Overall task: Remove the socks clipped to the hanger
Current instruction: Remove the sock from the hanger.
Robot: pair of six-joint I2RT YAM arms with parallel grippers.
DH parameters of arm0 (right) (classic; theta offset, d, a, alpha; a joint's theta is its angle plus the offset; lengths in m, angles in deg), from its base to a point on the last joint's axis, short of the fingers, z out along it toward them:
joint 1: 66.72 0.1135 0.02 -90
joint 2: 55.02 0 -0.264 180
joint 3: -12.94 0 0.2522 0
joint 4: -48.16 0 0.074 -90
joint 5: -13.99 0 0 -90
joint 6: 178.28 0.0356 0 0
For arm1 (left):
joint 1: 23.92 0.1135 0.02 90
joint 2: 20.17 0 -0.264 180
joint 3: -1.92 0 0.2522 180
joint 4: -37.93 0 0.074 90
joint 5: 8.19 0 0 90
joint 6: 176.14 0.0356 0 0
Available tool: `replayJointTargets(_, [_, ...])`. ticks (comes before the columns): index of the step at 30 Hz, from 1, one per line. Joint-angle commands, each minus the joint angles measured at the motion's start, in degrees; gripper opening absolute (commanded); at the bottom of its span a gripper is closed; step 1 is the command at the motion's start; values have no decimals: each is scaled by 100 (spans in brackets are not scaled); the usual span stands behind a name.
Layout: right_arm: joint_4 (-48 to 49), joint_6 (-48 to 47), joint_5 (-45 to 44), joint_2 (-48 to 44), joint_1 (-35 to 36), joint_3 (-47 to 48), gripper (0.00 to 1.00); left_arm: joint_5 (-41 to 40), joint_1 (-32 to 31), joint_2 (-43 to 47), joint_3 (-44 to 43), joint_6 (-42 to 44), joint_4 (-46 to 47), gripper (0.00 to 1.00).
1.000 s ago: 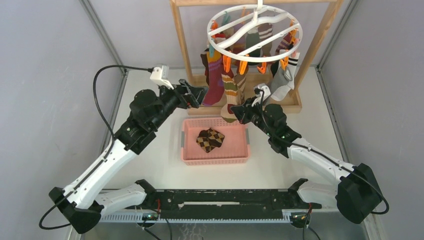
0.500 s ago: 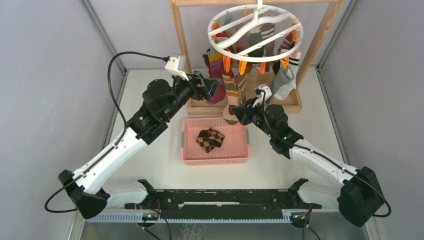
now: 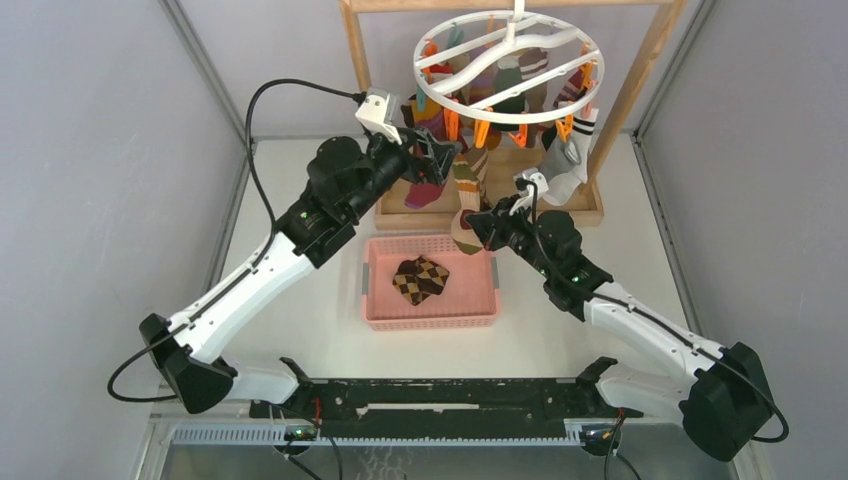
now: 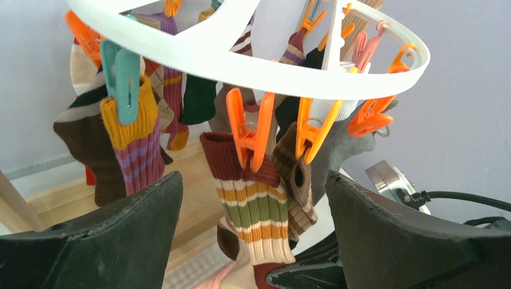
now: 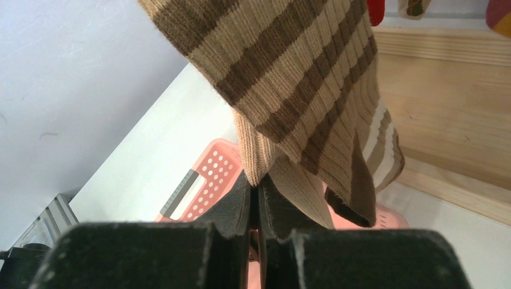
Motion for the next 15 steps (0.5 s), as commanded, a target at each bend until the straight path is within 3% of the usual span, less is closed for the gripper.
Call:
replayJointTargets(1, [43,-76,-52,-208,32,150,10,341,48,-129,-577,462,169,92])
replayJointTargets(15, [-65,-81,-52,-345,22,90,11,1987,791,-175,-255,503,691,78])
